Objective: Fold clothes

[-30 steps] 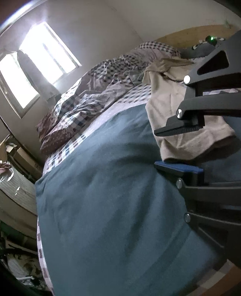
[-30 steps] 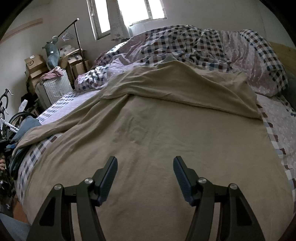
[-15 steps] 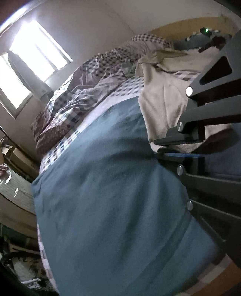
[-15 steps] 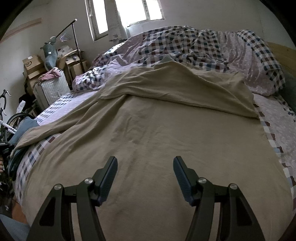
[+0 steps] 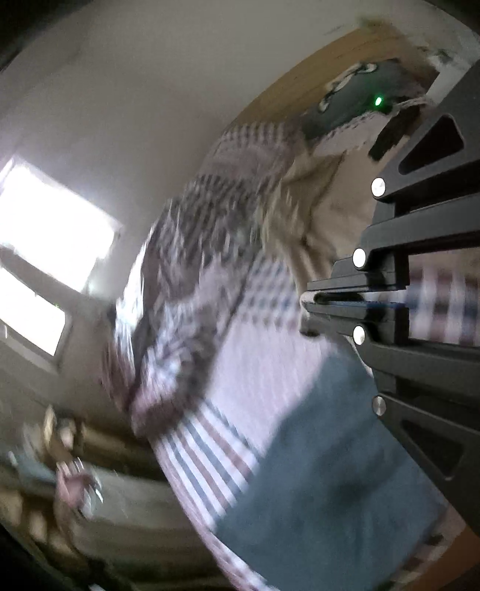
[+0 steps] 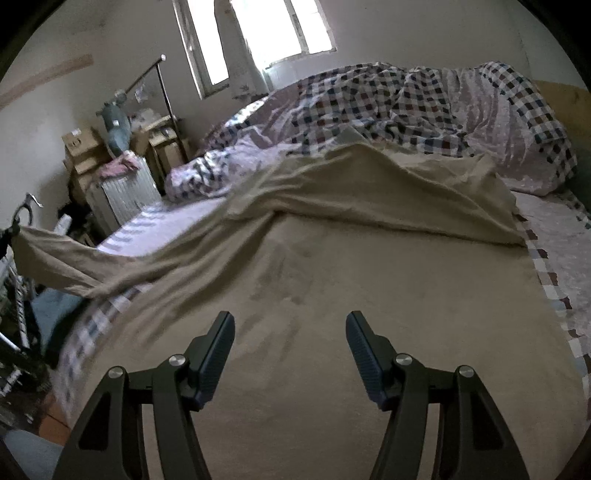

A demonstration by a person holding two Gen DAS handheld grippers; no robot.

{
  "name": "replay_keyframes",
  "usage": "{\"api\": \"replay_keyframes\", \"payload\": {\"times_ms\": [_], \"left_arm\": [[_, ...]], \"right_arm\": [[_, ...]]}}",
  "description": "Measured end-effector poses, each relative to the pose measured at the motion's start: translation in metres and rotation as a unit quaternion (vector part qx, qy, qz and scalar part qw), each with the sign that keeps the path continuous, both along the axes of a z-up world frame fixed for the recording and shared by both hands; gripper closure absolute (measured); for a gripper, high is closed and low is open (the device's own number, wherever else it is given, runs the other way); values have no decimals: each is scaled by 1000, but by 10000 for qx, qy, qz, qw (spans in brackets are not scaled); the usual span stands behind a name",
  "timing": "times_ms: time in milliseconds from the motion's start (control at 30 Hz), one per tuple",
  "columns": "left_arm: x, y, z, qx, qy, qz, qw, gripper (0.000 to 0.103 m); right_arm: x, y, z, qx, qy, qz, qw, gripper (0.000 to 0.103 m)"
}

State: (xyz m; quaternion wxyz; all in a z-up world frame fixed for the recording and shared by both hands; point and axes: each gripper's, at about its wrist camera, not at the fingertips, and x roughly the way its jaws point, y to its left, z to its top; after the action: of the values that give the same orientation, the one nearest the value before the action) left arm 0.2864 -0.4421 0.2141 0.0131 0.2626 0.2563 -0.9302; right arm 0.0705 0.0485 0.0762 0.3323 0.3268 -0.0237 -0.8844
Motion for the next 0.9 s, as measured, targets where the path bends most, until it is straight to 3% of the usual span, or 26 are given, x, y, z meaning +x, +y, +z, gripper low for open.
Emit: {"api": "replay_keyframes", "payload": {"times_ms": [200, 433, 533, 667, 900], "left_arm": [[-61, 95, 68, -204, 359, -831, 9957, 101], [-155, 200, 97, -108, 378, -1524, 9875, 101], [-194, 253, 92, -192, 204, -1849, 9824, 101], [-251, 333, 60, -290, -231, -2379, 9706, 101], [-297, 460, -4, -763, -993, -3297, 9357, 101]], "right_arm": [[-5, 18, 19, -434, -121, 128, 9989, 34], [-14, 52, 37, -913, -248, 296, 9951, 31], [-18, 66, 44, -1041, -308, 512, 9928, 30], [-13, 82, 54, -1102, -137, 952, 9892, 30], [-25, 115, 56, -1147, -60, 728, 9907, 30]]}}
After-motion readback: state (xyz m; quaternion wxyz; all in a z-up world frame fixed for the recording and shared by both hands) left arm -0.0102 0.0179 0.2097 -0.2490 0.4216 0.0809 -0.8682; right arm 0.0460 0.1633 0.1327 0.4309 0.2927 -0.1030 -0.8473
